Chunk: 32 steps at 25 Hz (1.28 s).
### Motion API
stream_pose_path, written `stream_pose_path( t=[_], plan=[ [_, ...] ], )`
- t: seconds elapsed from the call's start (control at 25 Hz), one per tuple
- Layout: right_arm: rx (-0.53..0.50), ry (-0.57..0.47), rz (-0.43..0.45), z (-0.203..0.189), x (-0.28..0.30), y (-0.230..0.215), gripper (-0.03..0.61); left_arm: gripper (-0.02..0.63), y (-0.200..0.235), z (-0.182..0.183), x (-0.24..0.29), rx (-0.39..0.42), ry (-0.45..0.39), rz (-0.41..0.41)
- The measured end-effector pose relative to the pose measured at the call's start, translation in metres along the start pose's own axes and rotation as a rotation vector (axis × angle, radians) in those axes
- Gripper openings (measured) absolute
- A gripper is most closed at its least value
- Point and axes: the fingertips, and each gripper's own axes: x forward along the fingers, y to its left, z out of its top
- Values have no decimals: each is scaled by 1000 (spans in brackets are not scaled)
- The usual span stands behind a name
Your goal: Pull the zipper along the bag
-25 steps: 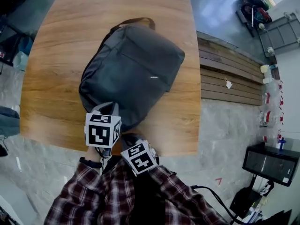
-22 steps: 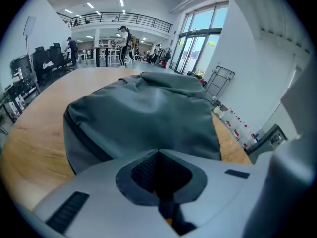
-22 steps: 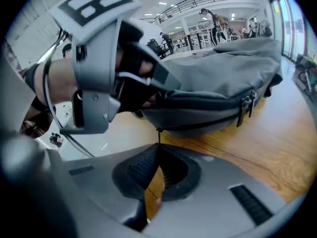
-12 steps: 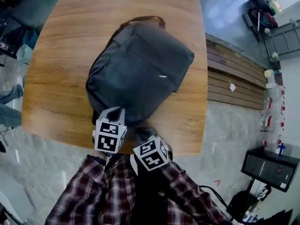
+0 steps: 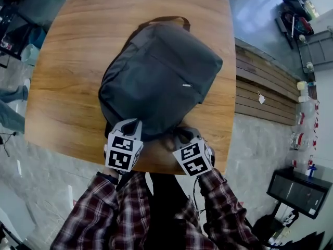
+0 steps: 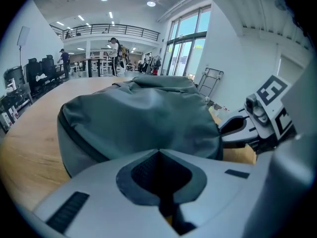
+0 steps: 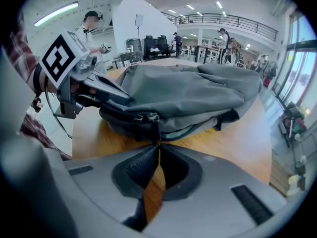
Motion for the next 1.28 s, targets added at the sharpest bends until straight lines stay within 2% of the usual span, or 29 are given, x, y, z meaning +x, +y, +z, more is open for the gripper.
stream_pose_path(
  t=[0.24, 0.44, 0.6, 0.72, 0.92, 1.0, 1.12, 1.28],
  plan=[
    [128, -44, -46, 6, 1, -40, 14, 8, -3, -1, 1, -19, -8, -9],
    [251, -50, -126, -1, 2, -103, 12, 8, -2, -5, -3, -16, -13, -7],
    [354, -86, -232, 4, -8, -168, 6, 8, -4, -8, -4, -13, -8, -10],
    [317, -70, -241, 12, -22, -196, 6, 8, -3, -7, -4, -21, 5, -5],
    [334, -82, -182, -3, -21, -169, 6, 8, -7, -4, -3, -44, 30, -15],
    [358, -108, -164, -2, -23, -155, 6, 8, -10, 11, -11, -68, 5, -19],
    [375, -182, -150, 20, -43, -136, 6, 8, -17, 55, -32, -67, -94, 4],
    [337, -355, -162, 78, -93, -114, 6, 8, -36, 137, -66, -55, -282, 0]
  ],
)
